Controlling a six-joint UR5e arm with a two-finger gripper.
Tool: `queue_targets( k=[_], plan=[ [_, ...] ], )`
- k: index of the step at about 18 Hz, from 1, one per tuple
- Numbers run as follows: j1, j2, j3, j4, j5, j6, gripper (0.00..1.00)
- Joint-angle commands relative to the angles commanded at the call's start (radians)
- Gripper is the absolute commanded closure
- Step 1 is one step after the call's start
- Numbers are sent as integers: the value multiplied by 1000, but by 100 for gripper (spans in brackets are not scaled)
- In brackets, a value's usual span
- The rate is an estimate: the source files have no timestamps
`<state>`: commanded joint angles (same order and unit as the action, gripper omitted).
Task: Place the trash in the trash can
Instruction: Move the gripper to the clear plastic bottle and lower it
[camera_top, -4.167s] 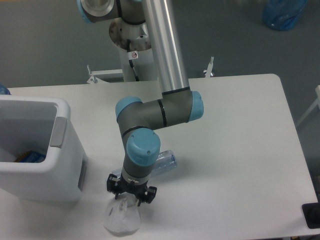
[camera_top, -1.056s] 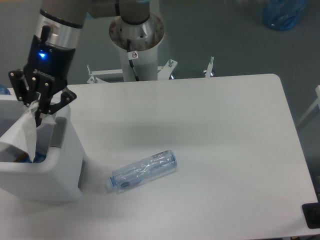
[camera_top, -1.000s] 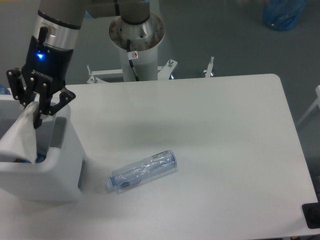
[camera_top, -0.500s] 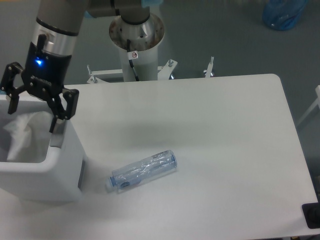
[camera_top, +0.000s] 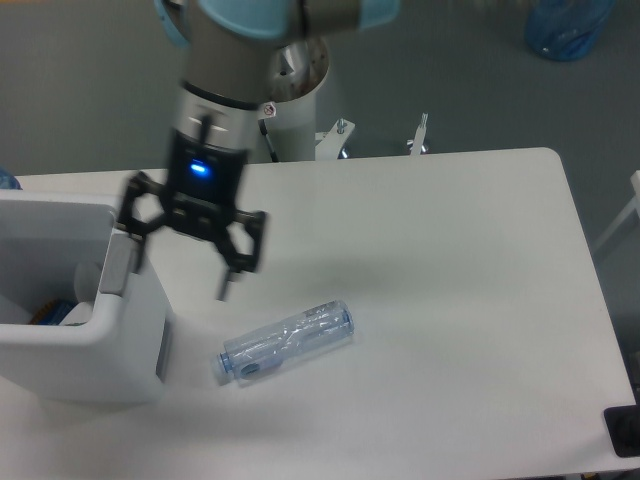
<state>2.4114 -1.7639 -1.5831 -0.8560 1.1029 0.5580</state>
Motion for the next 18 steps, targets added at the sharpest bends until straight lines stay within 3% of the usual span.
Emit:
queue_targets(
  k=[4,8,18],
  plan=[
    [2,-81,14,-2,11,77,0],
    [-3,-147,3,-5,130,114,0],
    [-75,-212,-63,-15,173,273,0]
  ],
)
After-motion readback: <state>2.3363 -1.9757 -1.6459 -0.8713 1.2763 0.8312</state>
